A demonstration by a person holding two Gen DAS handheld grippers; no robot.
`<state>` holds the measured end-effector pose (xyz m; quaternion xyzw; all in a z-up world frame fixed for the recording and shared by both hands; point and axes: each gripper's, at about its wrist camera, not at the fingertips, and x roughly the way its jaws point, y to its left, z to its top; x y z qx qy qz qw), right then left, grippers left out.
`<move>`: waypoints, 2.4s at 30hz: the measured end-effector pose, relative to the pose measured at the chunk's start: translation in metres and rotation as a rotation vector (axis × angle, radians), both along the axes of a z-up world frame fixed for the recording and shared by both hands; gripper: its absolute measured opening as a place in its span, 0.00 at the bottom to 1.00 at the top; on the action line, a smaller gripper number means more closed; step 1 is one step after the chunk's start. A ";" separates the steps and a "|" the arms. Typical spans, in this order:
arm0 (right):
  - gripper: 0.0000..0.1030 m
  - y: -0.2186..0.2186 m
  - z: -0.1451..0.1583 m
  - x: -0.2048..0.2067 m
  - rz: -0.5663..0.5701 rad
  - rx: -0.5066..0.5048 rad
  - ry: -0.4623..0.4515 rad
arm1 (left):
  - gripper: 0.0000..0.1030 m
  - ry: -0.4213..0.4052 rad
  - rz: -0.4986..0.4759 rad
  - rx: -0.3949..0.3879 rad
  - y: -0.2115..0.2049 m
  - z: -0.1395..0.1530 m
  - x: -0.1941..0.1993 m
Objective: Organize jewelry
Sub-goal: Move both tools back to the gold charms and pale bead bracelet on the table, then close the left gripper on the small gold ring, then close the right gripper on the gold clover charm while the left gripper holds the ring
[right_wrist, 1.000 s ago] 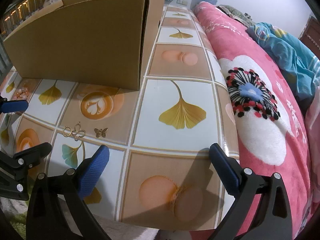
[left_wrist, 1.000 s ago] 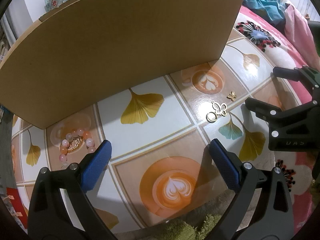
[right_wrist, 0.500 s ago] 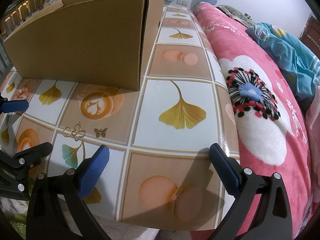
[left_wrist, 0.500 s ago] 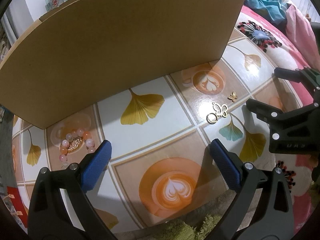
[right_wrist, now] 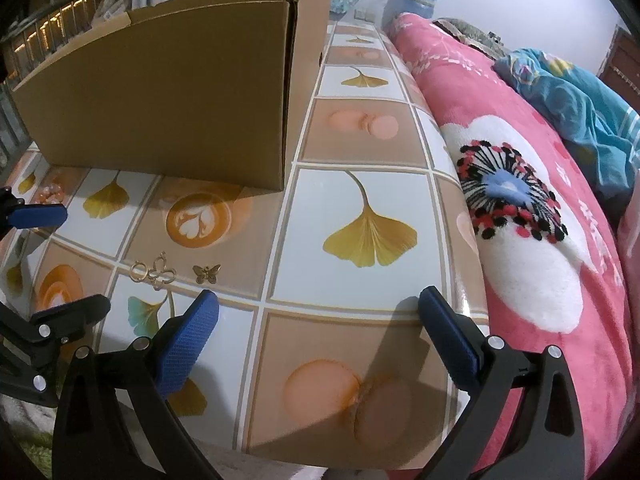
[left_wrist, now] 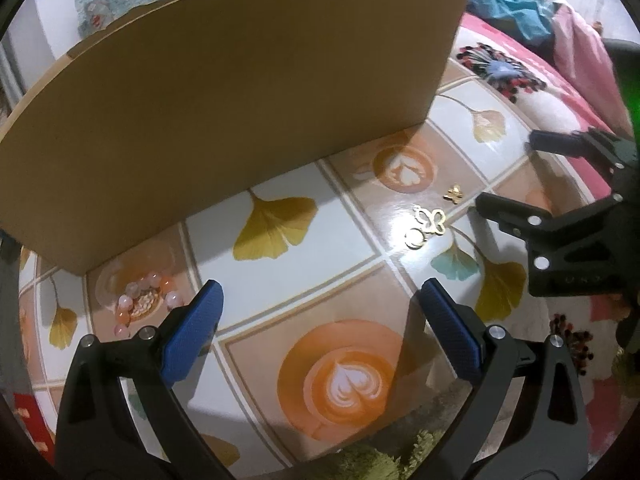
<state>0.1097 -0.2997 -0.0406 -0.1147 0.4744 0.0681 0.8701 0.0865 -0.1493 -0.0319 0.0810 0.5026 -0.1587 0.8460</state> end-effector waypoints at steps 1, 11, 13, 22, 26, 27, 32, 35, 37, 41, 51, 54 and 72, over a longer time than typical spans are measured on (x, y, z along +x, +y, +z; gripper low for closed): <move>0.94 0.000 0.000 0.000 0.001 0.001 -0.003 | 0.93 -0.003 -0.019 -0.031 0.000 0.002 -0.001; 0.92 -0.013 0.015 -0.011 0.018 0.165 -0.062 | 0.56 -0.086 -0.180 -0.122 -0.013 0.019 -0.009; 0.85 -0.021 0.022 -0.014 0.002 0.243 -0.075 | 0.46 -0.075 -0.198 -0.127 -0.017 0.019 -0.006; 0.70 -0.029 0.029 -0.025 0.037 0.436 -0.101 | 0.23 -0.083 -0.262 -0.083 -0.032 0.007 -0.003; 0.69 -0.027 0.029 -0.027 0.046 0.452 -0.102 | 0.19 -0.087 -0.285 -0.067 -0.035 0.007 0.000; 0.69 -0.027 0.029 -0.027 0.047 0.454 -0.103 | 0.19 -0.091 -0.293 -0.061 -0.036 0.008 0.000; 0.68 -0.030 0.028 -0.028 0.045 0.464 -0.099 | 0.11 -0.112 -0.341 -0.034 -0.044 0.007 -0.004; 0.66 -0.030 0.028 -0.029 0.043 0.468 -0.097 | 0.11 -0.121 -0.347 -0.030 -0.045 0.006 -0.004; 0.65 -0.031 0.028 -0.030 0.042 0.470 -0.099 | 0.11 -0.125 -0.345 -0.032 -0.043 0.006 -0.004; 0.62 -0.031 0.030 -0.034 0.047 0.482 -0.111 | 0.11 -0.126 -0.321 -0.030 -0.038 0.006 -0.003; 0.45 0.001 0.025 -0.037 0.187 0.469 -0.066 | 0.11 -0.113 -0.216 -0.048 0.000 0.007 0.000; 0.41 0.014 0.019 -0.031 0.222 0.455 -0.036 | 0.11 -0.117 -0.210 -0.055 0.003 0.006 0.000; 0.27 0.046 -0.002 -0.016 0.187 0.290 -0.004 | 0.11 -0.123 -0.206 -0.097 0.016 0.007 0.001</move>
